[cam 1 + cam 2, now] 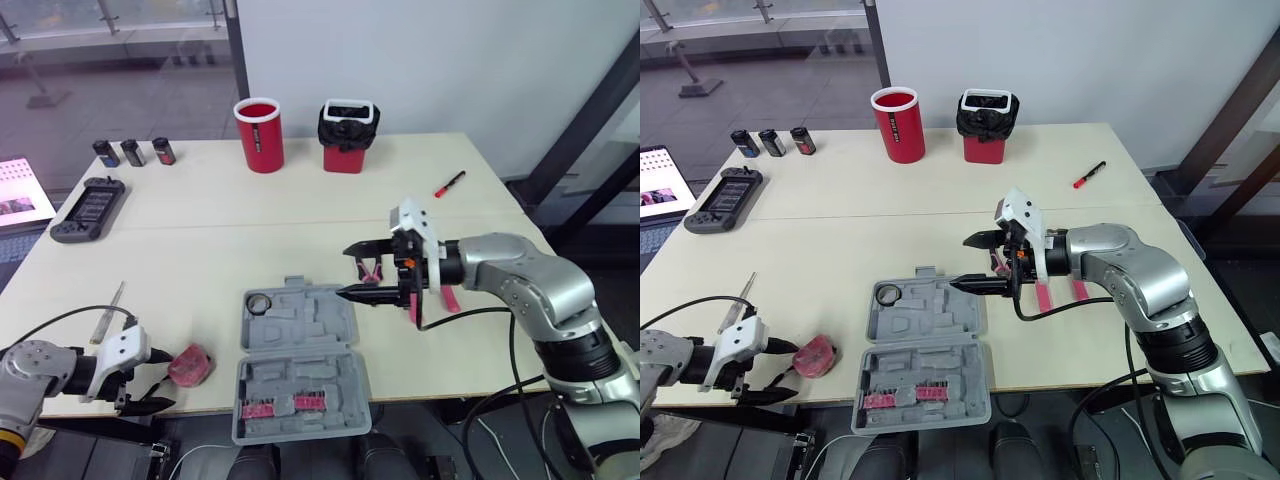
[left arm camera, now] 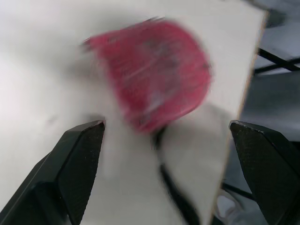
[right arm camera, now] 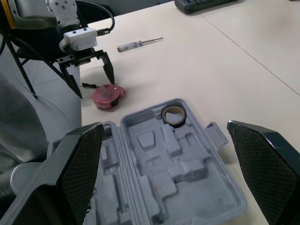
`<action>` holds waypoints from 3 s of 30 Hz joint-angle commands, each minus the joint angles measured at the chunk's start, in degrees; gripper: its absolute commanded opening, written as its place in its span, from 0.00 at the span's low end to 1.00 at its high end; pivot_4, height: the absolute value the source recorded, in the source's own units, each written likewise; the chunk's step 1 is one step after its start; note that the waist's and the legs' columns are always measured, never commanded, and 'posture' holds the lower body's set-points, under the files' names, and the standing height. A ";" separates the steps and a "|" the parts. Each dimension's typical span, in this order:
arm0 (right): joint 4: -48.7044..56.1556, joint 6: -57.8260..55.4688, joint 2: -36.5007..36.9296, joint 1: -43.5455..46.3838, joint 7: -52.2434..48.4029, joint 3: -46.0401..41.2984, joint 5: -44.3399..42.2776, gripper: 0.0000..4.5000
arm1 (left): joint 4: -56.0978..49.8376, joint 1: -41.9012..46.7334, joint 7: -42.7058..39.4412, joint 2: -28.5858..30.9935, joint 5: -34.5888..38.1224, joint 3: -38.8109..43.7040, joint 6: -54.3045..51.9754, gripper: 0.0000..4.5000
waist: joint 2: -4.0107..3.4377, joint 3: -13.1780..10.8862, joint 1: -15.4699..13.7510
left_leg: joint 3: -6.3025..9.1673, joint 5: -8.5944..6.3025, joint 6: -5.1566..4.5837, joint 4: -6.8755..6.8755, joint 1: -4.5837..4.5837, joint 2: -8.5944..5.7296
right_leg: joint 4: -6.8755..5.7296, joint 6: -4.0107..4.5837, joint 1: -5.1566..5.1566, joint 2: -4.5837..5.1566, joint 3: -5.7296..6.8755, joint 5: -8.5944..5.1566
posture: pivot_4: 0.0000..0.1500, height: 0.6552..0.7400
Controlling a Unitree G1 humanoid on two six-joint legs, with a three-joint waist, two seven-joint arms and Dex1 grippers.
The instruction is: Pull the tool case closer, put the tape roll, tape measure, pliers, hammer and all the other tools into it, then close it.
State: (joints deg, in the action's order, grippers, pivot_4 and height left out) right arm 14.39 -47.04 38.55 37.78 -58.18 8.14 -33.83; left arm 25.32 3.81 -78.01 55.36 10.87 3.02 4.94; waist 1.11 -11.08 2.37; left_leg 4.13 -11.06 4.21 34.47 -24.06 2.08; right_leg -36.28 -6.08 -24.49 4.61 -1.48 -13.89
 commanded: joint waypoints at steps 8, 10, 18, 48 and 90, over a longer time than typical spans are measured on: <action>1.69 0.50 -0.24 0.47 -0.35 -1.02 -0.71 1.00 | -1.92 3.12 -7.26 3.96 5.87 7.15 7.35 0.99 | 0.00 -0.01 -0.10 | 0.00 0.00 0.00 0.00 0.00 0.00 | 0.02 0.02 0.00 0.01 0.00 -0.01 | 1.00 1.00; 1.92 0.44 -0.39 0.34 -0.15 -1.01 -0.78 1.00 | -0.48 6.15 -11.02 4.72 2.44 3.54 15.15 0.99 | 0.02 0.00 -0.40 | 0.00 0.00 0.00 0.00 -0.01 0.00 | 0.02 0.02 0.00 0.00 0.01 -0.01 | 1.00 1.00; 7.03 -2.27 0.92 -3.02 1.55 -3.57 -3.38 1.00 | 11.58 24.48 -14.49 6.60 -2.40 -20.46 35.96 0.99 | 0.01 0.00 -0.37 | -0.01 0.00 0.00 0.02 -0.03 -0.01 | 0.01 -0.12 0.00 -0.02 0.00 0.07 | 1.00 1.00; 12.87 -5.82 3.66 -7.57 7.98 -7.84 -6.67 1.00 | 39.68 40.64 -14.45 -6.60 -14.60 -33.98 57.96 0.87 | 0.03 0.00 -0.21 | 0.06 -0.14 -0.24 0.64 -0.31 -0.01 | -0.15 -0.26 0.00 -0.04 0.01 0.11 | 1.00 1.00; 1.60 1.55 0.29 0.16 -0.65 0.83 0.21 1.00 | -6.34 2.25 48.87 5.86 -39.90 -8.98 28.43 0.76 | 0.00 0.00 -1.15 | 0.07 -0.15 -0.22 0.61 -0.13 -0.03 | -0.48 -0.35 -0.01 -0.03 0.00 0.03 | 1.00 1.00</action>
State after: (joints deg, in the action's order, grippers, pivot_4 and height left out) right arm 15.40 -46.53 39.05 36.54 -58.36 9.73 -33.77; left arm 19.31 7.77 -28.12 59.58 -31.17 -7.14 32.79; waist 1.10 -11.08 1.23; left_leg 4.19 -11.22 3.99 35.08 -24.18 2.06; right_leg -36.76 -6.43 -24.49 4.58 -1.48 -13.86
